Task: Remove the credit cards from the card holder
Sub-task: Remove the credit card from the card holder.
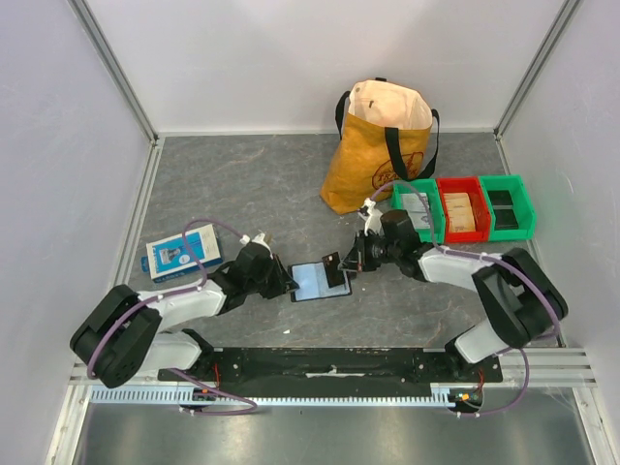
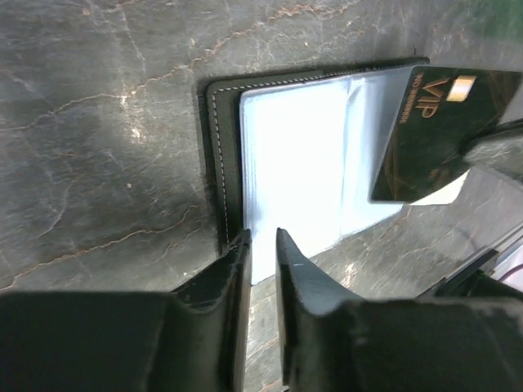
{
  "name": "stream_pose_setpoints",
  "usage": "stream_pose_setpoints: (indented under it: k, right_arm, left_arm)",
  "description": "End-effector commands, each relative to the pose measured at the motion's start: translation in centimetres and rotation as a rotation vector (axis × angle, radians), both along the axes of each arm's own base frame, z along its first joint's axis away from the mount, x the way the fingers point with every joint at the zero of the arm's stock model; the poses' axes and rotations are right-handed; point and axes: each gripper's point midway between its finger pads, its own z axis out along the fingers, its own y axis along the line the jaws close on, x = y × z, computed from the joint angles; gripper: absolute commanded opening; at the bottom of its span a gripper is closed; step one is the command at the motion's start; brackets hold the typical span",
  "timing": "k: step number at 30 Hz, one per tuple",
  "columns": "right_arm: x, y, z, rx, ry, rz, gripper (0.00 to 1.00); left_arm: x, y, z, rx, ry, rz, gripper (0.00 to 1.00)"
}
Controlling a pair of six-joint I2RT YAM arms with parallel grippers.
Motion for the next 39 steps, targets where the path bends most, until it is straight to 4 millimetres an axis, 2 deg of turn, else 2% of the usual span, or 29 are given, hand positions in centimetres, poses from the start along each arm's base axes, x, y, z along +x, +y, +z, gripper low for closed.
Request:
stream_pose_setpoints:
  k: [1, 2, 3, 4, 7, 12, 14, 18, 22, 29, 32, 39]
  right_arm:
    - [0.8, -1.8, 2.7, -0.129, -0.120, 0.030, 0.00]
    - [0.5, -2.0, 3.5, -0.134, -0.126, 0.041, 0.00]
    - [0.5, -1.9, 4.5, -0.131, -0.148, 0.057, 0.00]
    - [0.4, -1.9, 5.5, -0.128, -0.169, 0.070, 0.00]
    - [-0.2, -2.2, 8.2, -0.125, -0.220, 0.106, 0.00]
    - [-1.1, -2.3, 13.0, -0.106, -0.336, 0.179, 0.00]
    - [-1.5, -2.2, 15.3, -0.080, -0.397, 0.215, 0.00]
    - [-2.8, -1.7, 18.3, -0.031, -0.469, 0.296, 0.00]
    - [-4.0, -1.2, 20.1, -0.007, -0.547, 0.374, 0.00]
    - [-5.9, 0.5, 20.7, -0.008, -0.631, 0.501, 0.00]
    - [-6.4, 1.1, 20.8, -0.007, -0.647, 0.529, 0.00]
    - [-6.9, 1.9, 20.7, -0.006, -0.651, 0.562, 0.00]
  left_arm:
    - [0.4, -0.4, 2.8, 0.018, -0.116, -0.125, 0.38]
    - [0.5, -0.7, 3.7, 0.021, -0.147, -0.159, 0.51]
    - [1.0, -1.2, 5.5, 0.013, -0.194, -0.188, 0.63]
    - [1.2, -1.5, 6.8, 0.017, -0.233, -0.228, 0.72]
    - [1.6, -2.0, 10.6, 0.043, -0.339, -0.342, 0.83]
    - [1.3, -3.2, 17.9, 0.086, -0.571, -0.631, 0.86]
    - [0.2, -4.0, 20.4, 0.058, -0.668, -0.778, 0.84]
    - [-1.2, -4.8, 23.4, 0.044, -0.828, -0.992, 0.81]
    - [-1.3, -5.1, 24.9, 0.059, -0.937, -1.106, 0.82]
    - [-1.9, -6.7, 26.9, -0.013, -1.002, -1.254, 0.80]
    - [-1.4, -7.4, 26.4, -0.031, -0.980, -1.283, 0.77]
    - [-2.8, -8.2, 25.3, -0.153, -0.914, -1.365, 0.63]
